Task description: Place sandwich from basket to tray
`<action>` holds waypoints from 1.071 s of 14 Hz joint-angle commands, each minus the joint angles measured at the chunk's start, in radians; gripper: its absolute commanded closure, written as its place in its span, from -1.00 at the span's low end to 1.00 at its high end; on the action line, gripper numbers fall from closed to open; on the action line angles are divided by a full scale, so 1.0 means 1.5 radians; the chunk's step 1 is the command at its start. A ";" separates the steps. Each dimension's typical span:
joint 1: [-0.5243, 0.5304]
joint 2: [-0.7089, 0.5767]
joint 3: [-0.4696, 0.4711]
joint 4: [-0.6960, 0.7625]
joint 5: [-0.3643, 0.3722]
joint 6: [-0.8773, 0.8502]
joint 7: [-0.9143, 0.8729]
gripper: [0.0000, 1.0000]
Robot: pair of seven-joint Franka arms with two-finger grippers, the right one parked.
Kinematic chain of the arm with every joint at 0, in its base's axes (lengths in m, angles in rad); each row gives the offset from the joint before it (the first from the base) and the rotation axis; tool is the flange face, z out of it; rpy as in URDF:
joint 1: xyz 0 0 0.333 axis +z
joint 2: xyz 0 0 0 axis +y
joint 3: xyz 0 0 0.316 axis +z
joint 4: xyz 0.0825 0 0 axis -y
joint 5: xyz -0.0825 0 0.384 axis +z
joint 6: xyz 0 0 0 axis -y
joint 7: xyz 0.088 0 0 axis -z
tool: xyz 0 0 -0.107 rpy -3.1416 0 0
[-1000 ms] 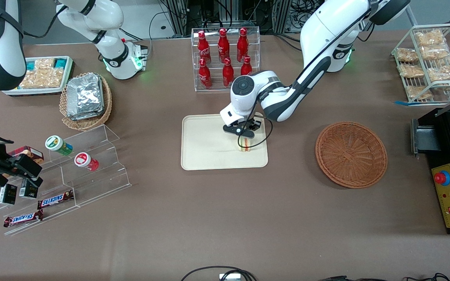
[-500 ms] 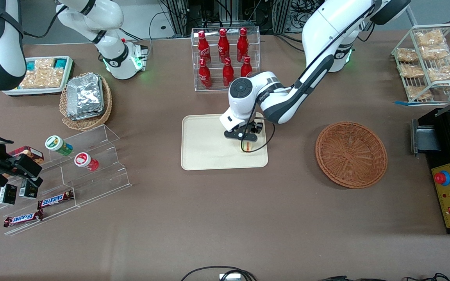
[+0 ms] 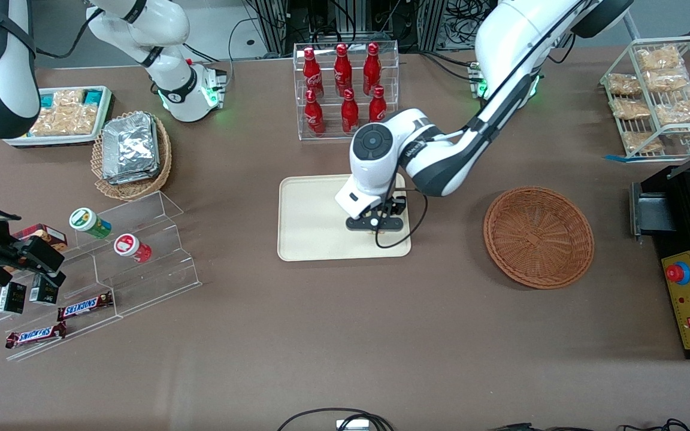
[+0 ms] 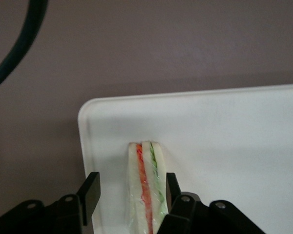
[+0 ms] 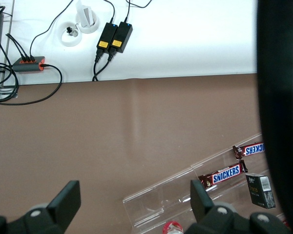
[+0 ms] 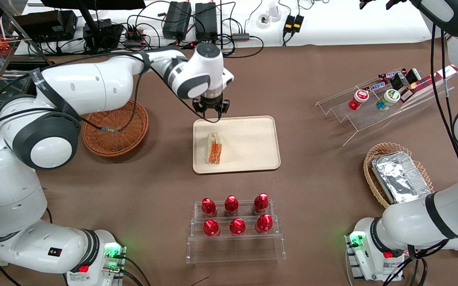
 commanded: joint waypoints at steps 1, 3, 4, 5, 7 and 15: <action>0.027 -0.020 -0.002 0.038 -0.016 -0.056 -0.005 -0.25; 0.075 -0.034 -0.003 0.050 -0.017 -0.079 0.001 -0.33; 0.098 -0.046 -0.004 0.051 -0.023 -0.081 0.001 -0.35; 0.117 -0.060 -0.003 0.054 -0.038 -0.081 0.001 -0.54; 0.157 -0.070 -0.003 0.079 -0.046 -0.090 -0.004 -0.99; 0.294 -0.117 -0.003 0.161 -0.081 -0.246 0.141 -0.99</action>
